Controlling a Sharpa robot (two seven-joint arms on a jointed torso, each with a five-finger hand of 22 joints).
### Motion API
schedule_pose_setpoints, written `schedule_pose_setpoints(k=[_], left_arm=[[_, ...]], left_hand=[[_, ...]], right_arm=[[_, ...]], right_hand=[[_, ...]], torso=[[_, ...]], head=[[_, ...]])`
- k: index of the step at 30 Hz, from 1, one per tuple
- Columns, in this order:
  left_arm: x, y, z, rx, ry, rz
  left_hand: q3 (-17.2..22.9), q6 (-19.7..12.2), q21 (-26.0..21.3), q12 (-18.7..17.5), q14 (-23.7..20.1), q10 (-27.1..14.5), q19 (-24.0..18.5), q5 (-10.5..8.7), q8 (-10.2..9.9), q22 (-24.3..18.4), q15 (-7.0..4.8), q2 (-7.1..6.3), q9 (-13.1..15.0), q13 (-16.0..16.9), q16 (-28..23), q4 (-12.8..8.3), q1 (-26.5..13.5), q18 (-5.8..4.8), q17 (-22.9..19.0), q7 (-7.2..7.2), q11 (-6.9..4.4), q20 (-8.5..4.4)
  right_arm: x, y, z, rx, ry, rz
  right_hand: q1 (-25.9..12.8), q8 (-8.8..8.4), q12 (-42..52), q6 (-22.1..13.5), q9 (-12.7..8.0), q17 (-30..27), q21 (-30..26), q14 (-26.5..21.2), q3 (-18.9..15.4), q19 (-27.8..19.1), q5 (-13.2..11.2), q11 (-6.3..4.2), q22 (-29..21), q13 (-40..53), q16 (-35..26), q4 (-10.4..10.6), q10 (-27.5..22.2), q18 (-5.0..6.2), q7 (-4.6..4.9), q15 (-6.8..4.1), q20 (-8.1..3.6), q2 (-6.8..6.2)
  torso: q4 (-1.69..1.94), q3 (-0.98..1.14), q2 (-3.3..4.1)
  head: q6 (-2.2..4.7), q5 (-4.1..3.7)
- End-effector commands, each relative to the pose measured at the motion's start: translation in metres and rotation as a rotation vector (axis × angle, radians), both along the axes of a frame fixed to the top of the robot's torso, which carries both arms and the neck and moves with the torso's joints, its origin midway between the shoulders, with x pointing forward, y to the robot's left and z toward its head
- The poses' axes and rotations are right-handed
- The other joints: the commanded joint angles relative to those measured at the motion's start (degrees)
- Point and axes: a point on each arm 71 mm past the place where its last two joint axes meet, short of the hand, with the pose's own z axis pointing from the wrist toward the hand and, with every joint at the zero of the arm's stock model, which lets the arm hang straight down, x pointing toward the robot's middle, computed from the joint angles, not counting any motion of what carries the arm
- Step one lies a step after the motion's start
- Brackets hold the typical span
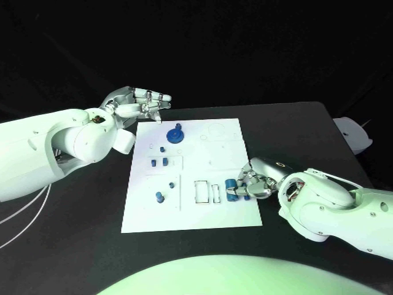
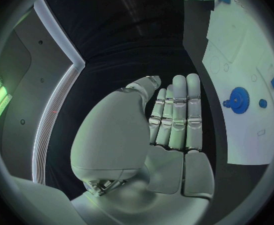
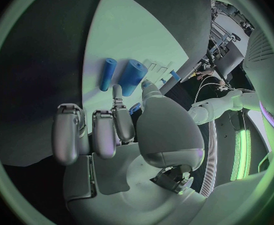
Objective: Assemble the parts on the task board
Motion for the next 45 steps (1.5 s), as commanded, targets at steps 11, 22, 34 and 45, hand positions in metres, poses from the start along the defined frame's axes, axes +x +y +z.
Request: schedule_pose_setpoints(k=[11,22,34,45], left_arm=[[-0.002,-0.003,0.000,-0.009,0.006,-0.040],[-0.003,-0.002,0.000,-0.009,0.009,-0.044],[-0.003,-0.002,0.000,-0.009,0.010,-0.044],[-0.003,-0.002,0.000,-0.005,0.013,-0.050]], left_hand=[[-0.3,-0.3,-0.3,0.4,0.1,-0.5,0.4,-0.23,0.1,-0.1,0.25,0.27,0.1,-0.1,-0.2,0.4,-0.9,0.36,-0.1,0.03,-0.01,-0.02],[-0.3,-0.4,-0.3,0.4,0.1,-0.5,0.5,-0.22,0.1,-0.2,0.26,0.34,0.0,-0.1,-0.2,0.5,-1.0,0.36,-0.1,0.03,0.00,-0.01],[-0.3,-0.4,-0.3,0.4,0.1,-0.5,0.5,-0.22,0.1,-0.2,0.26,0.34,0.0,-0.1,-0.2,0.5,-1.0,0.36,-0.1,0.03,0.00,-0.01],[0.0,-0.5,-0.5,0.6,0.1,-0.7,0.7,-0.15,0.2,-0.3,0.14,0.41,0.1,-0.2,-0.1,0.0,-0.2,0.41,-0.1,-0.03,-0.08,-0.10]], right_arm=[[0.006,0.006,-0.014,-0.084,0.023,0.014],[0.001,0.012,-0.017,-0.059,0.036,0.016],[-0.005,0.013,-0.009,0.046,0.009,-0.033],[-0.009,0.023,0.018,0.142,-0.026,-0.034]], right_hand=[[-0.1,0.71,-0.3,-0.2,0.5,3.6,-0.6,3.8,-0.9,1.8,-0.9,-0.06,11.4,0.9,0.2,1.1,-0.5,-0.95,-0.17,-0.15,-0.41,0.89],[2.8,1.53,-0.1,-0.3,1.5,3.9,-0.3,3.9,-1.3,1.9,0.7,-0.24,11.6,1.4,0.4,0.9,-0.3,-1.02,-0.36,-0.30,-0.54,1.92],[9.3,2.44,0.7,0.2,2.5,5.5,1.7,4.2,2.1,2.7,3.2,-1.08,12.3,2.6,1.5,-1.9,0.7,-1.43,-1.27,-0.98,-1.09,5.36],[9.8,2.49,1.1,0.5,2.6,6.1,2.7,4.3,2.9,3.1,3.6,-1.22,12.6,3.1,1.8,-2.1,1.1,-1.64,-1.41,-1.09,-1.23,5.60]], torso=[[0.03,0.01,0.04],[0.01,0.02,0.01],[-0.07,0.09,0.03],[0.01,0.01,0.05]], head=[[-0.19,0.18],[0.03,0.26],[0.09,0.29],[0.27,0.33]])
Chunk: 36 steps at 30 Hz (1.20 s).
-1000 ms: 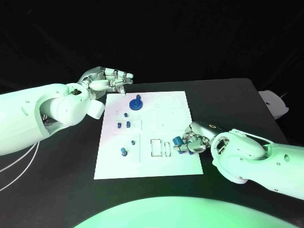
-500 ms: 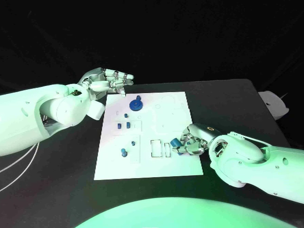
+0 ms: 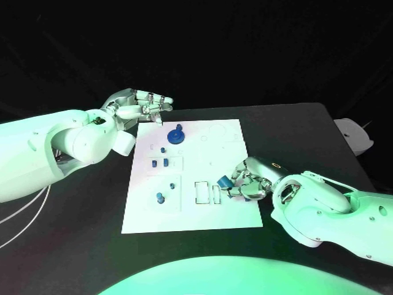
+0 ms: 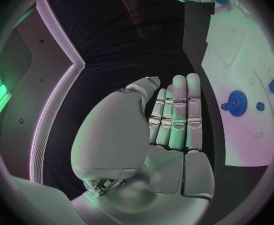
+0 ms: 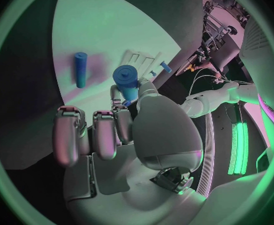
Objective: Assemble the parts on the task board
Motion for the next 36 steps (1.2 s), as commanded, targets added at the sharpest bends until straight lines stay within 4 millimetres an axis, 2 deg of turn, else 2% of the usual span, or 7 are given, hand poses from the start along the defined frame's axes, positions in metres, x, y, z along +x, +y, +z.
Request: schedule_pose_setpoints(k=[1,12,14,22,27,31,36], left_arm=[[-0.001,-0.003,0.000,-0.003,-0.002,-0.027],[-0.001,-0.005,0.000,-0.001,-0.003,-0.033],[-0.001,-0.006,0.000,-0.001,-0.004,-0.034],[-0.001,-0.008,0.000,-0.003,-0.003,-0.040],[-0.001,-0.008,0.000,-0.003,-0.002,-0.042],[-0.001,-0.008,0.000,-0.002,-0.001,-0.044],[-0.001,-0.008,0.000,-0.002,0.000,-0.044]], left_hand=[[0.4,-0.5,-0.2,0.4,0.0,-0.3,0.4,-0.15,0.2,-0.1,0.12,-0.12,0.1,-0.1,-0.1,-0.4,0.5,0.41,-0.1,-0.04,-0.08,-0.12],[0.4,-0.5,-0.2,0.5,0.0,-0.3,0.4,-0.14,0.2,-0.1,0.11,-0.11,0.1,-0.1,-0.2,-0.6,0.7,0.41,-0.1,-0.03,-0.08,-0.15],[0.5,-0.5,-0.2,0.5,0.0,-0.3,0.4,-0.14,0.2,-0.1,0.11,-0.11,0.1,-0.1,-0.2,-0.6,0.7,0.41,-0.1,-0.02,-0.08,-0.15],[0.7,-0.5,-0.2,0.5,0.0,-0.3,0.4,-0.11,0.3,-0.1,0.09,0.09,0.1,-0.1,-0.2,-0.7,0.9,0.41,-0.1,-0.01,-0.08,-0.18],[0.7,-0.5,-0.2,0.6,0.0,-0.3,0.4,-0.10,0.3,-0.1,0.09,0.16,0.1,-0.1,-0.2,-0.7,1.0,0.40,-0.1,-0.01,-0.08,-0.20],[0.7,-0.5,-0.2,0.6,0.0,-0.3,0.4,-0.10,0.3,-0.1,0.09,0.16,0.1,-0.1,-0.2,-0.7,1.0,0.40,-0.1,-0.01,-0.08,-0.20],[0.8,-0.5,-0.2,0.6,0.0,-0.3,0.4,-0.10,0.3,-0.1,0.09,0.18,0.1,-0.1,-0.2,-0.7,1.1,0.40,-0.1,0.00,-0.08,-0.21]], right_arm=[[-0.001,0.004,0.005,0.053,0.002,-0.022],[0.000,0.032,0.002,0.067,0.076,0.044],[0.000,0.037,0.000,0.067,0.085,0.058],[0.005,0.053,-0.005,0.051,0.110,0.091],[0.008,0.056,-0.008,0.035,0.107,0.094],[0.010,0.056,-0.009,0.021,0.089,0.086],[0.012,0.055,-0.009,-0.001,0.066,0.086]], right_hand=[[2.2,0.70,0.2,0.8,0.9,6.1,0.3,4.3,2.0,3.1,0.2,-0.20,12.6,3.1,0.3,-1.6,0.1,-0.75,-1.10,-0.28,-0.41,2.03],[1.5,0.64,0.1,0.9,1.0,6.1,0.0,4.3,2.1,3.0,-0.1,-0.18,12.6,3.1,0.3,-1.1,0.1,-0.70,-1.06,-0.31,-0.47,1.95],[1.2,0.61,0.1,0.9,1.0,6.1,0.1,4.3,2.1,3.0,0.0,-0.17,12.6,3.2,0.3,-0.8,0.2,-0.71,-1.04,-0.29,-0.48,1.85],[-2.9,1.16,0.3,2.3,1.5,6.5,0.6,4.4,1.3,3.2,-0.9,-0.32,12.8,3.5,0.6,2.2,0.6,-0.82,-1.30,-0.36,-0.53,1.40],[-5.1,2.18,1.2,3.5,2.3,6.8,1.2,4.4,0.2,3.4,0.1,-0.74,12.9,4.5,0.8,3.0,1.4,-0.92,-1.82,-0.70,-0.79,1.05],[-6.7,2.76,1.9,3.9,2.8,7.0,1.6,4.4,-0.4,3.6,-0.1,-0.99,13.0,5.2,1.0,3.1,1.9,-1.01,-2.11,-0.91,-0.98,1.53],[-10.2,3.25,1.9,3.9,3.3,7.1,1.9,4.4,-1.7,3.6,0.1,-1.15,13.1,5.4,1.0,3.2,2.1,-1.06,-2.28,-1.07,-1.18,3.31]], torso=[[0.08,-0.03,0.04],[0.23,0.01,0.13],[0.13,0.02,0.14],[0.13,-0.02,0.11],[0.05,0.03,0.06],[0.03,0.04,0.02],[0.02,0.05,0.06]], head=[[0.03,0.01],[-0.08,1.12],[-0.08,1.51],[-0.02,2.18],[-0.03,2.65],[0.00,2.68],[0.05,2.72]])
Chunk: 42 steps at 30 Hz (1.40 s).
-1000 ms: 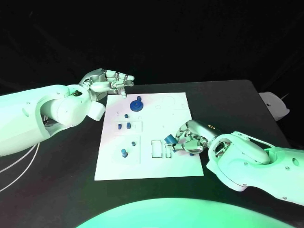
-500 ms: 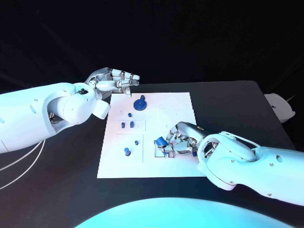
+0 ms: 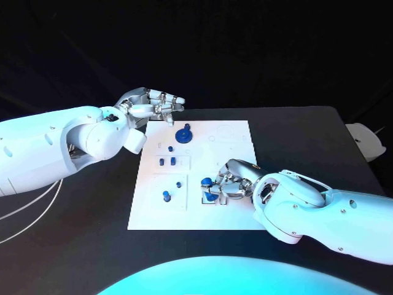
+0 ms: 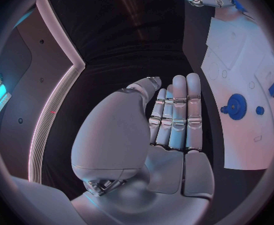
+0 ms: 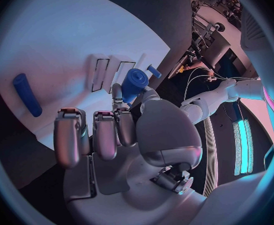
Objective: Assemble the parts on the task board
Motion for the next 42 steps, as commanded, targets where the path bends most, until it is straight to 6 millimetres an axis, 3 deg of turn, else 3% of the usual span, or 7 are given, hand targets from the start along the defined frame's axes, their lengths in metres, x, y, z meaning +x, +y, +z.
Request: schedule_pose_setpoints(k=[1,21,25,26,29,31,42], left_arm=[[-0.001,-0.003,0.001,-0.003,-0.005,-0.026],[-0.001,-0.002,0.001,-0.001,-0.003,-0.024],[-0.001,-0.002,0.001,-0.001,-0.003,-0.024],[-0.001,-0.001,0.001,-0.001,-0.003,-0.024],[-0.001,0.000,0.001,0.000,-0.002,-0.022],[-0.001,0.000,0.001,0.000,-0.002,-0.021],[-0.001,0.000,0.001,0.000,-0.003,-0.021]], left_hand=[[0.2,-0.5,-0.2,0.1,0.0,-0.3,0.2,-0.10,0.3,-0.1,0.09,0.11,0.1,-0.1,-0.2,-0.2,0.5,0.40,-0.1,0.00,-0.08,0.00],[0.2,-0.5,-0.2,0.1,0.0,-0.3,0.2,-0.10,0.3,-0.1,0.09,0.11,0.1,-0.1,-0.2,-0.2,0.5,0.40,-0.1,0.00,-0.08,0.00],[0.3,-0.5,-0.2,0.1,-0.1,-0.3,0.2,-0.11,0.3,-0.1,0.09,0.10,0.1,-0.1,-0.2,-0.2,0.5,0.40,-0.1,0.03,-0.05,-0.01],[0.3,-0.5,-0.2,0.1,-0.1,-0.3,0.2,-0.11,0.3,-0.1,0.09,0.10,0.1,-0.1,-0.2,-0.2,0.5,0.40,-0.1,0.03,-0.05,-0.01],[0.3,-0.5,-0.2,0.1,-0.1,-0.3,0.2,-0.11,0.3,-0.1,0.09,0.10,0.1,-0.1,-0.2,-0.2,0.5,0.40,-0.1,0.03,-0.05,-0.01],[0.3,-0.5,-0.2,0.1,-0.1,-0.3,0.2,-0.11,0.3,-0.1,0.09,0.10,0.1,-0.1,-0.2,-0.2,0.5,0.40,-0.1,0.03,-0.05,-0.01],[0.3,-0.5,-0.2,0.1,-0.1,-0.3,0.2,-0.11,0.3,-0.1,0.09,0.10,0.1,-0.1,-0.2,-0.2,0.5,0.40,-0.1,0.03,-0.05,-0.01]], right_arm=[[0.001,-0.001,0.000,-0.040,-0.027,0.012],[0.000,-0.002,0.000,-0.074,-0.035,0.045],[-0.003,-0.002,0.006,-0.024,-0.079,0.068],[-0.005,-0.002,0.008,-0.011,-0.089,0.078],[-0.010,-0.003,0.013,0.015,-0.102,0.111],[-0.014,-0.003,0.014,0.018,-0.100,0.131],[-0.020,-0.010,0.009,-0.029,-0.039,0.189]], right_hand=[[-1.1,0.12,0.2,0.7,-0.1,7.1,0.2,4.4,-0.5,3.7,-0.1,-0.04,13.1,5.5,0.2,0.0,0.4,-1.07,-0.60,-0.25,-0.37,0.15],[-1.5,0.38,0.2,0.5,0.2,7.0,0.1,4.4,-1.7,3.6,-0.8,-0.08,13.0,5.6,0.2,-0.2,0.4,-1.05,-0.66,-0.30,-0.42,-0.36],[0.5,0.67,0.5,0.4,0.6,7.4,0.6,4.5,-1.5,3.8,-0.6,-0.21,13.2,5.9,0.4,-1.1,0.6,-1.14,-0.80,-0.39,-0.50,-0.08],[1.4,0.76,0.6,0.4,0.7,7.5,0.7,4.5,-1.3,3.8,-0.9,-0.25,13.2,6.1,0.5,-1.6,0.7,-1.16,-0.84,-0.43,-0.54,-0.02],[4.4,1.18,1.2,0.4,1.0,7.9,1.3,4.6,-0.5,4.0,-6.4,-0.44,13.4,6.8,0.8,-3.3,1.1,-1.29,-1.03,-0.59,-0.68,0.19],[5.4,1.28,1.4,0.4,1.2,8.0,1.4,4.6,-0.3,4.0,-7.9,-0.48,13.4,6.9,0.8,-4.0,1.2,-1.31,-1.07,-0.62,-0.72,-0.09],[7.0,1.51,1.3,0.3,1.4,8.1,1.6,4.6,-0.1,4.0,-9.7,-0.51,13.4,7.0,0.9,-5.6,1.3,-1.34,-1.14,-0.64,-0.74,-1.17]], torso=[[-0.06,0.02,0.00],[0.01,0.00,0.04],[0.04,0.02,0.06],[0.05,0.02,0.06],[-0.07,0.03,0.04],[-0.08,0.04,0.03],[-0.04,0.00,0.04]], head=[[-0.04,0.05],[-0.09,-0.16],[-0.07,-0.20],[-0.03,-0.19],[-0.05,0.05],[-0.10,0.06],[-0.04,0.09]])
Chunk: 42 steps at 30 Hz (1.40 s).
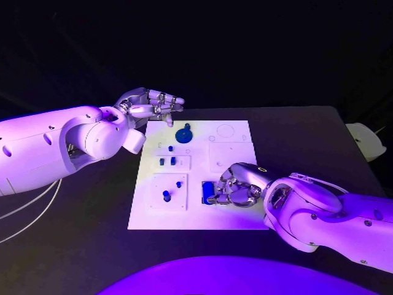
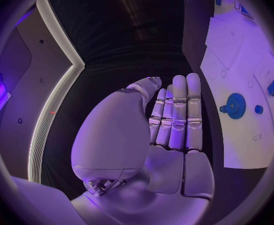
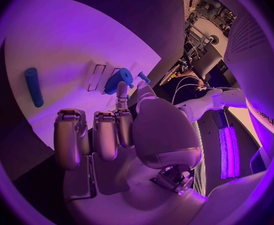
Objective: Assemble the parts on the task board
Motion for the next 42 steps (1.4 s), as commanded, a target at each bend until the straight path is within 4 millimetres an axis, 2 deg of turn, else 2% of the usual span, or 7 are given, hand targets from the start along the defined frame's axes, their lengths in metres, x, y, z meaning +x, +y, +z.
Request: schedule_pose_setpoints(k=[1,7,11,24,35,42], left_arm=[[-0.001,-0.002,0.001,-0.004,-0.006,-0.021],[-0.001,-0.003,0.001,-0.004,-0.005,-0.023],[-0.001,-0.002,0.001,-0.003,-0.003,-0.022],[-0.001,-0.003,0.000,0.007,0.004,-0.034],[-0.001,-0.002,0.000,0.009,0.005,-0.034],[-0.001,-0.001,0.000,0.010,0.005,-0.033]], left_hand=[[0.1,-0.5,-0.2,0.1,-0.1,-0.3,0.2,-0.11,0.3,-0.1,0.10,0.10,0.1,-0.1,-0.2,-0.1,0.5,0.40,-0.1,0.03,-0.05,-0.02],[0.1,-0.5,-0.2,0.1,-0.1,-0.4,0.2,-0.13,0.3,-0.1,0.12,0.12,0.1,-0.1,-0.2,0.0,0.5,0.38,-0.1,0.06,-0.03,-0.01],[0.1,-0.5,-0.2,0.1,-0.1,-0.4,0.2,-0.13,0.3,-0.1,0.12,0.12,0.1,-0.1,-0.2,0.0,0.5,0.38,-0.1,0.06,-0.03,-0.01],[0.1,-0.5,-0.2,0.2,-0.1,-0.4,0.2,-0.15,0.3,-0.1,0.15,0.11,0.1,-0.1,-0.2,0.0,0.3,0.37,-0.1,0.08,0.00,0.00],[0.1,-0.5,-0.2,0.2,-0.1,-0.4,0.2,-0.15,0.3,-0.1,0.15,0.11,0.1,-0.1,-0.2,0.0,0.3,0.37,-0.1,0.08,0.00,0.00],[0.1,-0.5,-0.2,0.2,-0.1,-0.4,0.2,-0.15,0.3,-0.1,0.15,0.11,0.1,-0.1,-0.2,0.0,0.3,0.37,-0.1,0.08,0.00,0.00]], right_arm=[[-0.002,0.002,-0.004,-0.024,0.016,0.050],[0.003,0.000,-0.007,-0.028,-0.002,0.009],[0.008,0.000,-0.008,-0.021,-0.015,-0.017],[0.018,0.003,-0.013,-0.035,-0.045,-0.042],[0.014,0.003,-0.011,-0.030,-0.045,-0.020],[0.008,-0.008,-0.004,-0.005,-0.065,-0.037]], right_hand=[[0.7,0.25,0.1,-0.3,0.1,8.1,0.1,4.6,0.1,4.0,-0.2,-0.32,13.4,6.9,0.2,-0.4,1.0,-0.42,-0.16,-0.23,-0.34,0.39],[1.2,0.34,0.5,-0.2,0.2,8.3,0.5,4.6,1.0,4.2,-0.2,-0.42,13.5,7.3,0.4,-0.6,1.3,-0.49,-0.26,-0.30,-0.38,1.63],[0.8,0.37,0.6,-0.2,0.2,8.2,0.5,4.6,1.4,4.1,0.8,-0.44,13.5,7.4,0.3,-0.2,1.4,-0.49,-0.28,-0.34,-0.42,2.36],[0.5,0.45,0.9,-0.1,0.3,8.4,0.8,4.7,1.6,4.2,1.4,-0.46,13.6,7.8,0.5,0.1,1.6,-0.55,-0.32,-0.36,-0.44,2.69],[0.8,0.64,0.6,-0.2,0.5,8.3,0.6,4.6,1.1,4.2,-0.4,-0.52,13.6,7.6,0.4,-0.8,1.5,-0.51,-0.37,-0.40,-0.48,0.67],[1.6,0.62,0.2,-0.4,0.5,8.1,0.3,4.6,1.2,4.1,-1.1,-0.52,13.5,7.3,0.2,-1.6,1.3,-0.45,-0.36,-0.41,-0.49,0.11]], torso=[[0.01,-0.02,0.02],[0.10,-0.01,0.03],[0.10,-0.05,0.03],[0.04,-0.01,0.01],[-0.03,-0.01,-0.02],[-0.04,0.03,-0.04]], head=[[-0.01,0.03],[0.04,0.04],[0.19,0.00],[0.03,0.22],[-0.27,0.25],[-0.26,0.10]])
